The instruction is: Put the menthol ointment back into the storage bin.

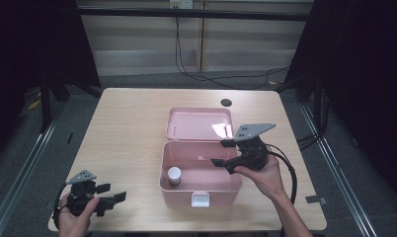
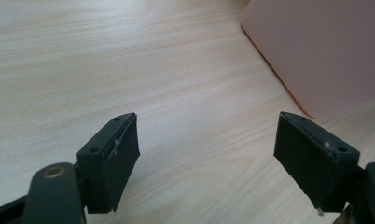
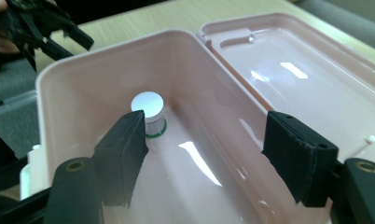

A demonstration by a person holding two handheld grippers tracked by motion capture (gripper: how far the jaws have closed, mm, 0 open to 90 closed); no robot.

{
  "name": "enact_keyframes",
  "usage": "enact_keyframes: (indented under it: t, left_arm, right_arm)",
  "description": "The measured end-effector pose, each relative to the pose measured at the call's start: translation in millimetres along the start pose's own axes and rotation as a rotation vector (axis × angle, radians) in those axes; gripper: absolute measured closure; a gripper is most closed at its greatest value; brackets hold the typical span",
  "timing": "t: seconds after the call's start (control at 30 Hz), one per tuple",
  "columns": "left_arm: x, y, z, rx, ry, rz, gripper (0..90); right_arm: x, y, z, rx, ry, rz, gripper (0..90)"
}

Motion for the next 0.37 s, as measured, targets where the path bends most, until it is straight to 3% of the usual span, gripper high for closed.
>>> enact_keyframes:
  t: [0.37]
  left_arm:
    - [-0.5, -0.2, -0.3, 0.003, 0.002, 0.003, 21.8]
  right_arm:
    - [-22.5, 11.6, 24.3, 0.075, 0.089, 0.046, 26.7]
Point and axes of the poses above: each handheld gripper's, and its own axes: x roughly forward along the jaws, z roughly out of its underside, y roughly to its right, the point moved 7 cm from there along x, roughly forward along the jaws, and after that the axes turned 14 degrees about -y, right-handed, at the moved point
